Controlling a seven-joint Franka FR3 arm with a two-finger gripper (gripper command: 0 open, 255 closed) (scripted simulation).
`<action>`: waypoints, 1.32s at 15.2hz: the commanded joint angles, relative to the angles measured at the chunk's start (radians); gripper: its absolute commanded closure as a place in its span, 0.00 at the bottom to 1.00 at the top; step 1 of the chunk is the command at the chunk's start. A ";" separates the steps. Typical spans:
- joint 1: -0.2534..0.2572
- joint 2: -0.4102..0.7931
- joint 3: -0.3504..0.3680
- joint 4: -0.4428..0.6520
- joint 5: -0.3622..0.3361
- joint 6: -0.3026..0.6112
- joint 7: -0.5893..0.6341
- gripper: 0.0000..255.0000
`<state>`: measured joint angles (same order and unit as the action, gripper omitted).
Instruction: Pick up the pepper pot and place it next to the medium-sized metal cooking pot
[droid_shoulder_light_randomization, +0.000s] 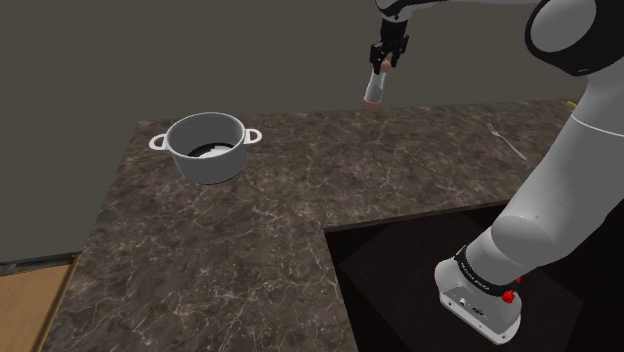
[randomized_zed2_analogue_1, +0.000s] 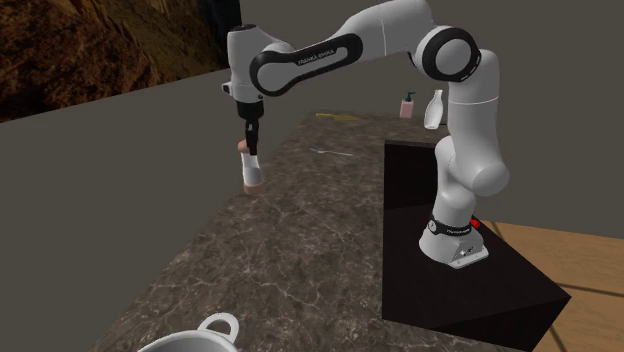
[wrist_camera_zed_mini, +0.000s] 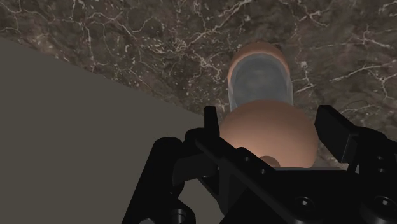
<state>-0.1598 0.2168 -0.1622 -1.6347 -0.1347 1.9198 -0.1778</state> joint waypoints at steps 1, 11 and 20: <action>0.001 -0.003 0.001 0.023 0.001 -0.026 -0.002 1.00; 0.001 0.002 0.000 0.164 0.006 -0.160 -0.021 1.00; -0.003 0.032 -0.001 0.327 0.013 -0.293 -0.041 1.00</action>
<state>-0.1618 0.2435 -0.1626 -1.3324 -0.1223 1.6464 -0.2160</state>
